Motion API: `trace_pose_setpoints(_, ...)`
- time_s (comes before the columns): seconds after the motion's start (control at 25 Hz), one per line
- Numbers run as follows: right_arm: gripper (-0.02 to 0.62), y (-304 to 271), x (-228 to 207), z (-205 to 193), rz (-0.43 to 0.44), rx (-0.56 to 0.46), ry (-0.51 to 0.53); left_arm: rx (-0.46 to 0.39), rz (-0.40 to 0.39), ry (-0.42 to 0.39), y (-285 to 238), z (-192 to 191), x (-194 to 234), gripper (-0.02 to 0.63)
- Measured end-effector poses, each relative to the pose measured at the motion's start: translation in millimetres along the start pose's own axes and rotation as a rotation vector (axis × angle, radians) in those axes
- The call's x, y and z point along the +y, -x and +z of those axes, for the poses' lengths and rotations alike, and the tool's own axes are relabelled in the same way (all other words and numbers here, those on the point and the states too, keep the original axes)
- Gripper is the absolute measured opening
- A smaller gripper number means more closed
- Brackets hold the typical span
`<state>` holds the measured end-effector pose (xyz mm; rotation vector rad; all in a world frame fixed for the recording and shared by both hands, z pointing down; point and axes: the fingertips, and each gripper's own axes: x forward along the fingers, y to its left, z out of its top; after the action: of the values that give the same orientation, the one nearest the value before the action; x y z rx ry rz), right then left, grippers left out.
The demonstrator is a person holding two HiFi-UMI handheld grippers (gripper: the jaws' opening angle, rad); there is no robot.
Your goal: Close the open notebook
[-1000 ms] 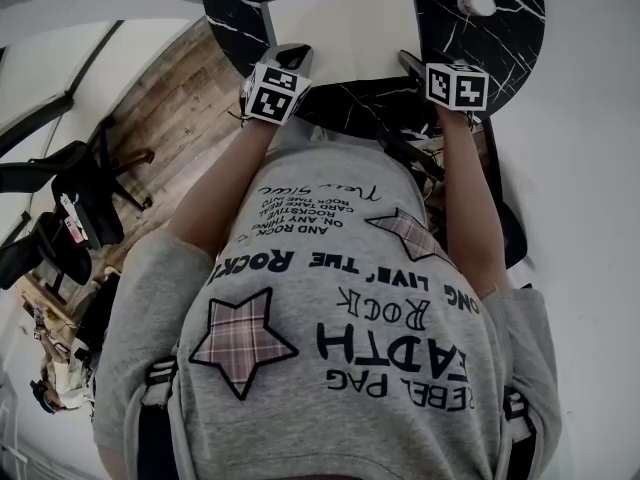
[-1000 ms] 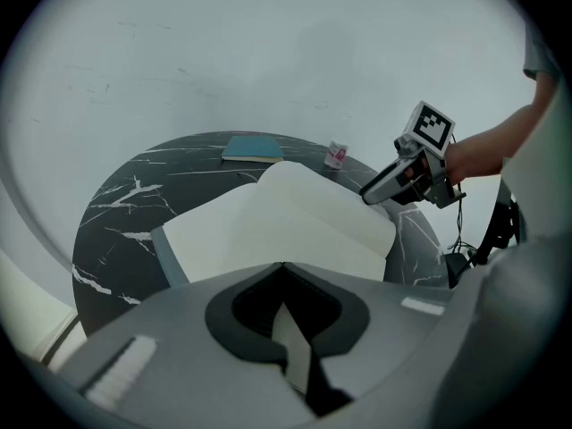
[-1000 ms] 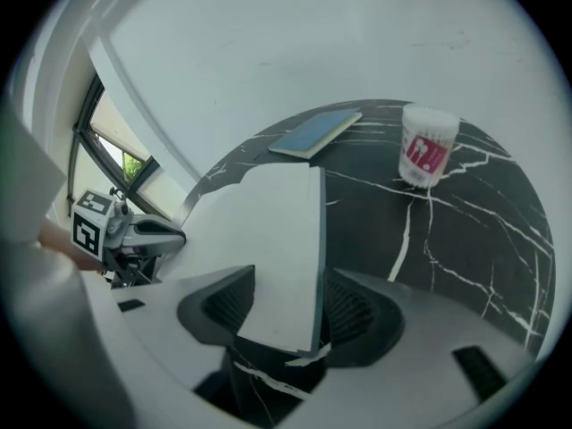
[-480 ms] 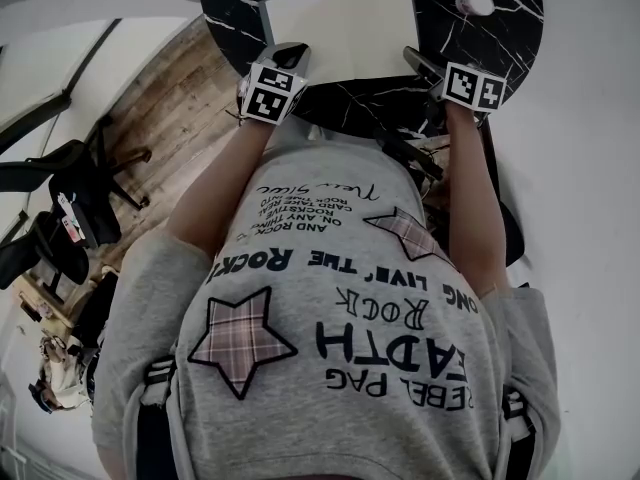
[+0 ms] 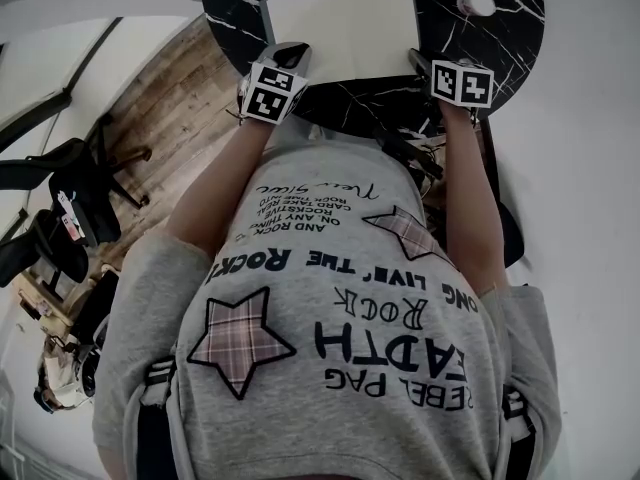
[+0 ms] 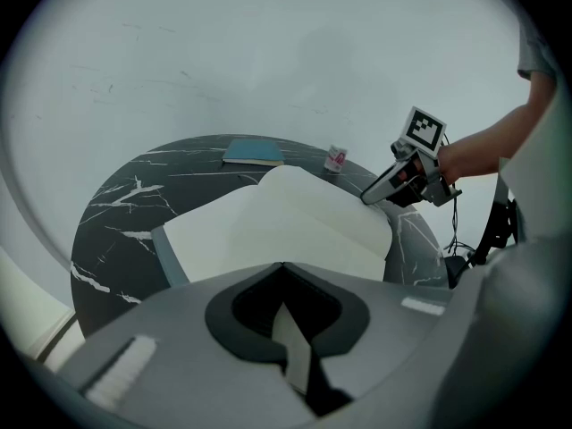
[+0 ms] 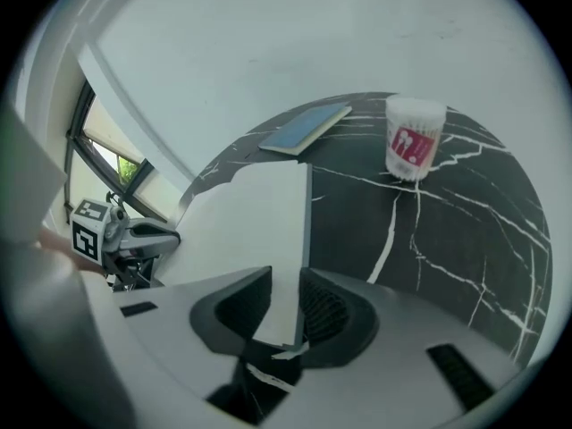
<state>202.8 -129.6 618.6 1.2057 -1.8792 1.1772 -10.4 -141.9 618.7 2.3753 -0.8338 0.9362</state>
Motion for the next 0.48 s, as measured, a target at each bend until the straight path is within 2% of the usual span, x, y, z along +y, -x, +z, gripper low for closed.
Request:
trace_pose_setpoints(0.08, 0.103, 1.1, -0.6, -0.1, -0.001, 0.001, 0.01, 0.01, -0.001, -0.002, -0.4, -2.8, -0.2, 0.009)
trace_pose_setpoints(0.16, 0.035, 4.9, -3.6, 1.3, 0.009, -0.009, 0.003, 0.014, 0.0, -0.003, -0.5, -3.9, 0.1, 0.009)
trace_pose_setpoints(0.2, 0.025, 7.6, -4.2, 2.6, 0.024, -0.018, -0.008, 0.006, 0.001, -0.003, -0.2, -1.7, 0.5, 0.009)
trace_pose_setpoints(0.48, 0.02, 28.7, 18.6, 15.9, 0.213, -0.088, -0.116, 0.001, 0.005, -0.002, 0.9, 1.0, 0.9, 0.009)
